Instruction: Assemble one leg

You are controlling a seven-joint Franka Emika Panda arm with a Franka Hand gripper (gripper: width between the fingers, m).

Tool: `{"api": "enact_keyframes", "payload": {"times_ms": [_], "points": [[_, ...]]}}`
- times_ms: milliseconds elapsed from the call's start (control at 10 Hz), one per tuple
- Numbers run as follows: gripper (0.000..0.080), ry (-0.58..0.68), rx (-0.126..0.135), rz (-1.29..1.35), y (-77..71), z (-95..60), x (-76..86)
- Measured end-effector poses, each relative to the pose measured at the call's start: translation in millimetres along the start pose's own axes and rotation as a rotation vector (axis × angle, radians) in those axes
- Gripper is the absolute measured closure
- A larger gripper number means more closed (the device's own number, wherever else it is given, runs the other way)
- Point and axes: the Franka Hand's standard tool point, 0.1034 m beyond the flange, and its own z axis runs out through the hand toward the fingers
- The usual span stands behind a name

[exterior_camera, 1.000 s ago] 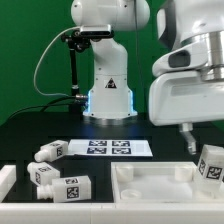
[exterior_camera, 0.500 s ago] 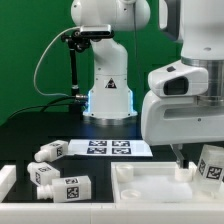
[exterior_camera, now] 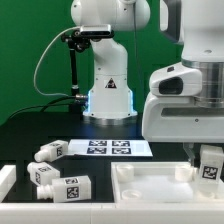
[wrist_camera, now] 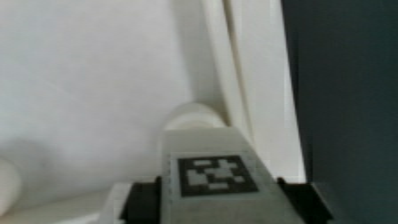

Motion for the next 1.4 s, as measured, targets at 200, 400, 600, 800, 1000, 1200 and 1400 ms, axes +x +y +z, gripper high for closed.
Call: {"api": "enact_keyframes", "payload": {"times_ms": [200,400,600,800,1000,1200,1400], "points": [[0.0514,0.0,0.0,0.146,-0.4,0.5,-0.4],[0.0514,0.079,0.025,0.396,-1.2,1.8,-2.7],[0.0514,0.128,0.065,0.705,-2.6,1.4,-0.7],[0.0514,0.153,0.123,0.922,-1.3,1.3,1.6],[0.0514,0.146,0.135,0.98,-1.0,1.2,2.0],[0.0276,0.146,0.131,0.944,-1.3,2.0,1.6],[0.0173,0.174,0.056,0.518,-2.7,-2.1,-0.5]]}}
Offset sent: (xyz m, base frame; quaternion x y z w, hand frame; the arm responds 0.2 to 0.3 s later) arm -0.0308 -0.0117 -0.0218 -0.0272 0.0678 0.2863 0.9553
